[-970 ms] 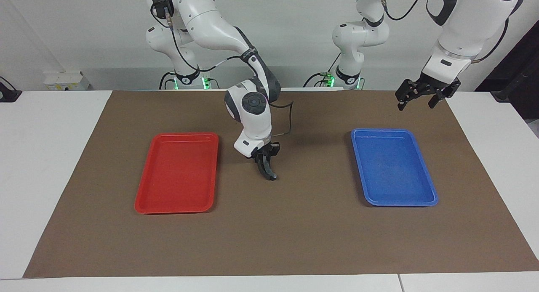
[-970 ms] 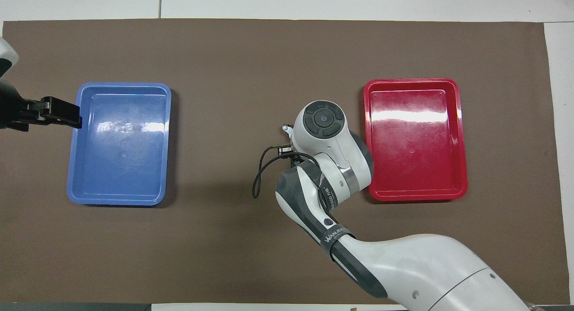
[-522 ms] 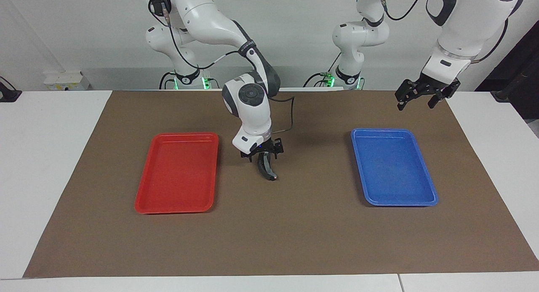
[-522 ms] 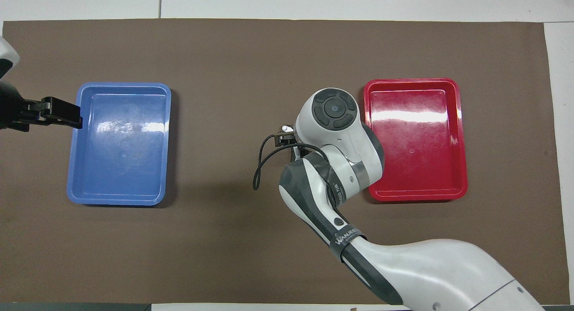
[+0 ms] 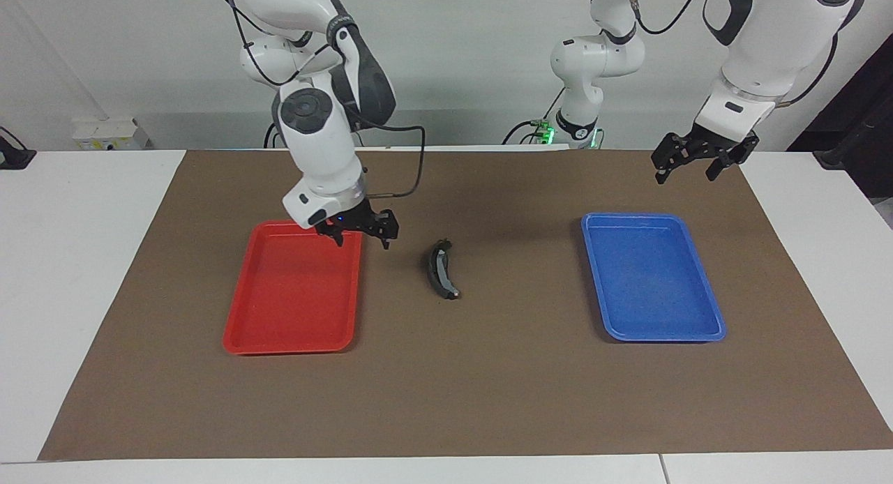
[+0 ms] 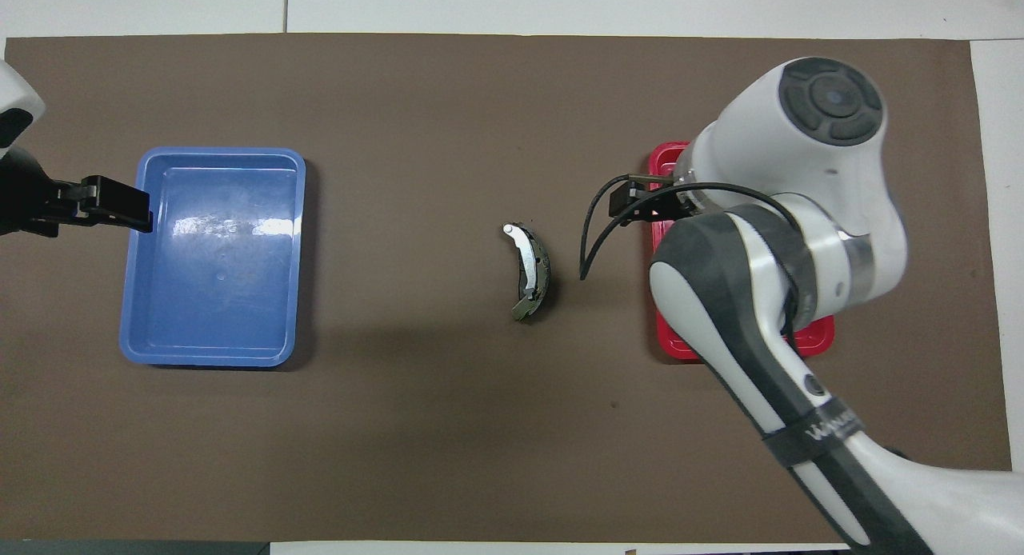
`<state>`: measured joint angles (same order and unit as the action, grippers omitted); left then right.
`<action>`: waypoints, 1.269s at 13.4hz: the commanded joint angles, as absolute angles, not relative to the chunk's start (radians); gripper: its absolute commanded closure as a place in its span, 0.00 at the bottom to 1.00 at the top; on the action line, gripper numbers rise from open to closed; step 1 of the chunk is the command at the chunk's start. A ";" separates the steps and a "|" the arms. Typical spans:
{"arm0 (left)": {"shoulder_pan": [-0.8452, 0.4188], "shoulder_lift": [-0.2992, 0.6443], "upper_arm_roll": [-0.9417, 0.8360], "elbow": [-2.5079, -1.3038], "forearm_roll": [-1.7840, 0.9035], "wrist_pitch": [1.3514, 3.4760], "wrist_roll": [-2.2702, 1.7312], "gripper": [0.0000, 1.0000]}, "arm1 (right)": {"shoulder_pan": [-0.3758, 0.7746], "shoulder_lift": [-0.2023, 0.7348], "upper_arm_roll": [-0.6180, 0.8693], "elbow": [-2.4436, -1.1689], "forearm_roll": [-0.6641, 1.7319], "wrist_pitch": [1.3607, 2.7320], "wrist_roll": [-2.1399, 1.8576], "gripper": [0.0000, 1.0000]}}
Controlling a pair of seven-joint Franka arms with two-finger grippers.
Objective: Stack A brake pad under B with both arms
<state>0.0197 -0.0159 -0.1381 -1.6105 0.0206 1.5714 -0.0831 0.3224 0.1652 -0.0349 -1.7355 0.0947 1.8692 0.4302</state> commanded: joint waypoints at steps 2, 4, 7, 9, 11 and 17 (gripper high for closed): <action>0.015 -0.048 -0.133 -1.652 0.008 1.591 -0.075 0.00 | 0.214 0.036 -0.021 -1.755 0.045 1.697 0.324 0.00; 0.015 -0.048 -0.132 -1.657 0.008 1.591 -0.075 0.00 | 0.146 -0.017 -0.020 -1.756 0.023 1.619 0.215 0.01; 0.015 -0.048 -0.132 -1.657 0.008 1.591 -0.075 0.00 | 0.071 -0.055 -0.014 -1.749 -0.049 1.571 0.091 0.00; 0.015 -0.048 -0.132 -1.658 0.008 1.591 -0.075 0.00 | 0.045 -0.060 -0.012 -1.740 -0.060 1.536 -0.010 0.00; 0.015 -0.048 -0.132 -1.661 0.008 1.591 -0.075 0.00 | 0.006 -0.058 -0.017 -1.733 -0.058 1.537 -0.075 0.00; 0.015 -0.048 -0.133 -1.661 0.008 1.589 -0.075 0.00 | 0.002 -0.060 -0.076 -1.706 -0.040 1.491 -0.080 0.00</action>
